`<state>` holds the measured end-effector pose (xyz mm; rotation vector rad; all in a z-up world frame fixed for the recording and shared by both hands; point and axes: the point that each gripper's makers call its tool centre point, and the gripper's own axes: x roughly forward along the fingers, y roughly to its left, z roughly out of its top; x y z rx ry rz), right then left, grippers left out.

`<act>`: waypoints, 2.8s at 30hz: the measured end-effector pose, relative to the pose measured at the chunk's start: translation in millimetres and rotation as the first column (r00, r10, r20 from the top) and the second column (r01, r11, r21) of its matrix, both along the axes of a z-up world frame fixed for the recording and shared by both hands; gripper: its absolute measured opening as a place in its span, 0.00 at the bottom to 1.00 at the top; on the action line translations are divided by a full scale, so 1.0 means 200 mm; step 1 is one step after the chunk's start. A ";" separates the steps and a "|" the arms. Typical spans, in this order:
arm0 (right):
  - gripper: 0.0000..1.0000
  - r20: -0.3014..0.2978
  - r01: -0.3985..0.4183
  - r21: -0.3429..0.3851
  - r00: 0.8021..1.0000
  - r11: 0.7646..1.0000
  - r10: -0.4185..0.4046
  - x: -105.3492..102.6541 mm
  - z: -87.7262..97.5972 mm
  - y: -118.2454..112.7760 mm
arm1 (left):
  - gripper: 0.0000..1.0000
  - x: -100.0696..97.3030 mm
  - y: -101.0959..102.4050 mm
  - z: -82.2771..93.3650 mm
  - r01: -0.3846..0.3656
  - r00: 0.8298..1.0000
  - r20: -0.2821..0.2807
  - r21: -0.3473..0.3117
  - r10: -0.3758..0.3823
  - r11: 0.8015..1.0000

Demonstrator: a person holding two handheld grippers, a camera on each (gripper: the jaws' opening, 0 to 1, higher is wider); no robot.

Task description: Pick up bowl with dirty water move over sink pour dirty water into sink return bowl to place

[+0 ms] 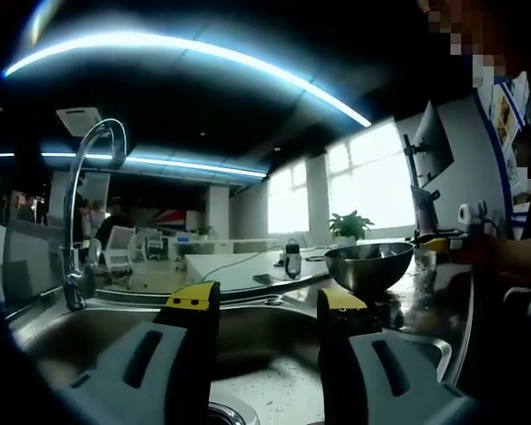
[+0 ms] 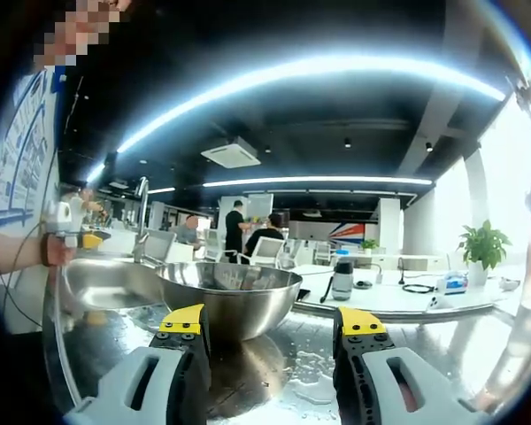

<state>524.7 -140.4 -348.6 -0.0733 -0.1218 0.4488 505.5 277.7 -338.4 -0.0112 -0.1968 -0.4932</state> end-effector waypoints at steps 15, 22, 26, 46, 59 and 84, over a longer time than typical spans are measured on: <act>0.47 -0.014 0.018 0.026 1.000 1.000 -0.017 0.01 -0.01 -0.03 | 0.43 -0.01 -0.03 -0.02 0.015 1.000 0.002 0.049 -0.015 0.999; 0.47 -0.025 0.011 0.040 1.000 0.999 -0.010 0.02 -0.01 -0.03 | 0.43 -0.02 -0.01 0.00 0.005 1.000 0.017 0.022 -0.005 1.000; 0.47 -0.026 0.003 0.042 1.000 0.999 -0.002 0.02 -0.01 -0.03 | 0.43 -0.01 0.00 -0.01 0.002 1.000 0.007 0.011 -0.002 1.000; 0.48 -0.020 -0.013 0.023 1.000 1.000 0.014 0.00 -0.02 0.00 | 0.42 -0.01 0.00 -0.01 -0.001 1.000 0.001 0.017 0.001 1.000; 0.48 -0.030 -0.010 0.013 1.000 1.000 0.011 -0.01 -0.02 0.02 | 0.42 0.00 -0.02 -0.04 0.010 1.000 -0.025 0.038 -0.009 0.999; 0.49 -0.138 -0.041 0.048 0.989 0.998 0.048 0.00 -0.10 0.02 | 0.42 -0.02 -0.05 -0.04 0.012 1.000 -0.003 0.071 -0.012 0.997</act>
